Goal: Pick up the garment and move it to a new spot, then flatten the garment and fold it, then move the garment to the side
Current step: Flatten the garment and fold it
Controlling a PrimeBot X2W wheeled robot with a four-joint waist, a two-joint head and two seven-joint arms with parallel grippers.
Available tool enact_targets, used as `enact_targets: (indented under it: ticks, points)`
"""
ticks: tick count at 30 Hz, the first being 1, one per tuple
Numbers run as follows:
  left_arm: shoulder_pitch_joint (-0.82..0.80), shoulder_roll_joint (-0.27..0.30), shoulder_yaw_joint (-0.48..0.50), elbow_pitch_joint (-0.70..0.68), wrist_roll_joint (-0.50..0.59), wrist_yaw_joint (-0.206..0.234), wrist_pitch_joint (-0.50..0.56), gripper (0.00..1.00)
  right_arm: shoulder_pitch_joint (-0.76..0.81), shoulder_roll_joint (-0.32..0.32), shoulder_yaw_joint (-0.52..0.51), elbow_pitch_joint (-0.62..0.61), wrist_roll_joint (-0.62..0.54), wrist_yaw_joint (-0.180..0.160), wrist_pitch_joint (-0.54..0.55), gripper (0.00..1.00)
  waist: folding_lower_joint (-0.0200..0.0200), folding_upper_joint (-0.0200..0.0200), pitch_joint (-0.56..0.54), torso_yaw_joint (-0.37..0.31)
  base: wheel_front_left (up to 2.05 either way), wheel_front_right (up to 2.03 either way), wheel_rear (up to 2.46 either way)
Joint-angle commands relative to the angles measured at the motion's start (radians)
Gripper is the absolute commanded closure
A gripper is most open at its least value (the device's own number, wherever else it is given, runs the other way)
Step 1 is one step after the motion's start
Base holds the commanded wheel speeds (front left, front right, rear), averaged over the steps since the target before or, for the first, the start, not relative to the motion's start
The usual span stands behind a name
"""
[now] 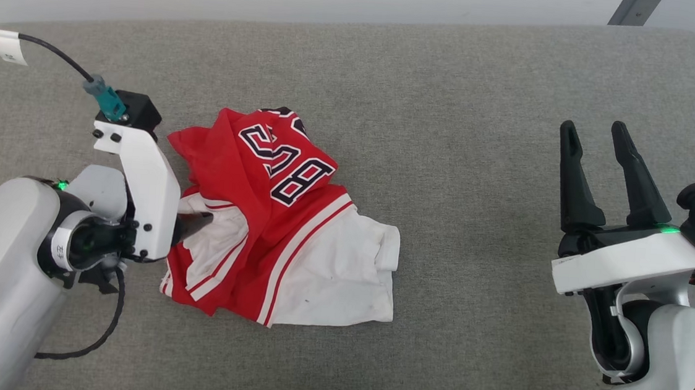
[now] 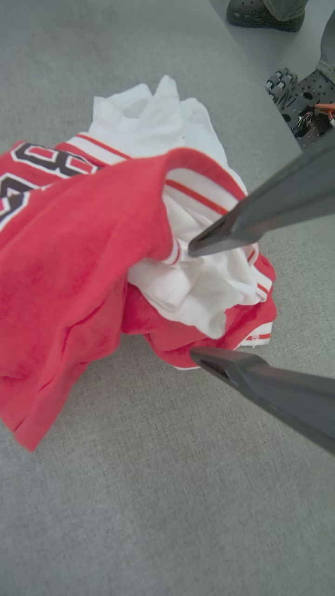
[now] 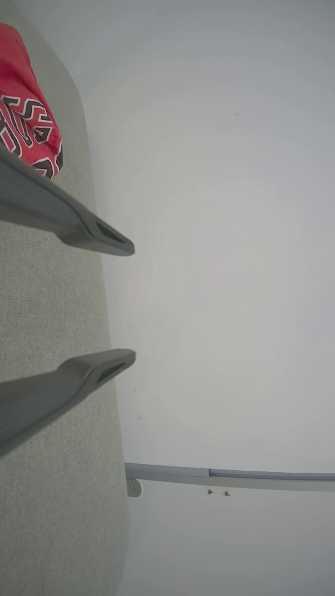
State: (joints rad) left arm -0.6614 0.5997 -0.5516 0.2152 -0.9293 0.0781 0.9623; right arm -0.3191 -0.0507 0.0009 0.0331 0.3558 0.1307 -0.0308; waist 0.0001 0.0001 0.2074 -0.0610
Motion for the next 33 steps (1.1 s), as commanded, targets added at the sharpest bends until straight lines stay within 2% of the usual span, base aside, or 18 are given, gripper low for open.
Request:
enact_targets:
  ticks: [1, 3, 4, 5, 11, 17, 25, 30, 33]
  points:
    - [-0.017, 0.0, -0.004, 0.01, 0.008, -0.009, -0.007, 0.0, -0.001, 0.0, 0.001, -0.006, -0.009, 0.0, 0.005, 0.0, -0.0001, -0.0001, 0.0, -0.002, 0.0, 0.0, 0.0]
    - [-0.02, 0.005, -0.016, 0.022, 0.022, -0.022, -0.011, 0.01, 0.001, 0.0, 0.001, -0.01, -0.007, 0.0, 0.006, 0.0, -0.0001, -0.0001, 0.001, -0.005, 0.0, 0.0, 0.0]
    - [-0.023, 0.004, -0.018, 0.029, 0.026, -0.026, -0.015, 0.61, 0.002, 0.0, 0.0, -0.012, -0.007, 0.0, 0.007, 0.0, -0.0001, -0.0001, 0.002, -0.005, 0.0, 0.0, 0.0]
    - [-0.024, -0.001, -0.018, 0.036, 0.026, -0.028, -0.022, 1.0, 0.004, 0.0, -0.001, -0.014, -0.007, 0.0, 0.008, 0.0, -0.0001, -0.0001, 0.003, -0.005, 0.0, 0.0, 0.0]
    - [-0.031, -0.007, -0.011, 0.044, 0.009, -0.031, -0.021, 1.0, 0.012, 0.0, -0.014, -0.026, -0.012, 0.0, 0.013, 0.0, -0.0001, -0.0001, 0.011, 0.0, 0.0, 0.0, 0.0]
    - [-0.019, 0.013, 0.042, 0.006, -0.027, 0.003, -0.039, 1.0, 0.016, 0.0, -0.025, -0.033, -0.014, 0.0, 0.022, 0.0, -0.0001, -0.0001, 0.012, 0.018, 0.0, 0.0, 0.0]
    - [0.037, 0.111, 0.146, -0.049, -0.044, 0.07, -0.079, 1.0, 0.016, 0.0, -0.033, -0.045, -0.02, 0.0, 0.036, 0.0, -0.0001, -0.0001, 0.023, 0.044, 0.0, 0.0, 0.0]
    - [0.079, 0.179, 0.197, -0.013, -0.036, 0.102, -0.113, 1.0, 0.01, 0.0, -0.034, -0.05, -0.022, 0.0, 0.046, 0.0, -0.0001, -0.0001, 0.037, 0.053, 0.0, 0.0, 0.0]
    - [0.104, 0.196, 0.21, 0.033, -0.024, 0.126, -0.132, 1.0, 0.004, 0.0, -0.033, -0.052, -0.023, 0.0, 0.048, 0.0, -0.0001, -0.0001, 0.047, 0.053, 0.0, 0.0, 0.0]
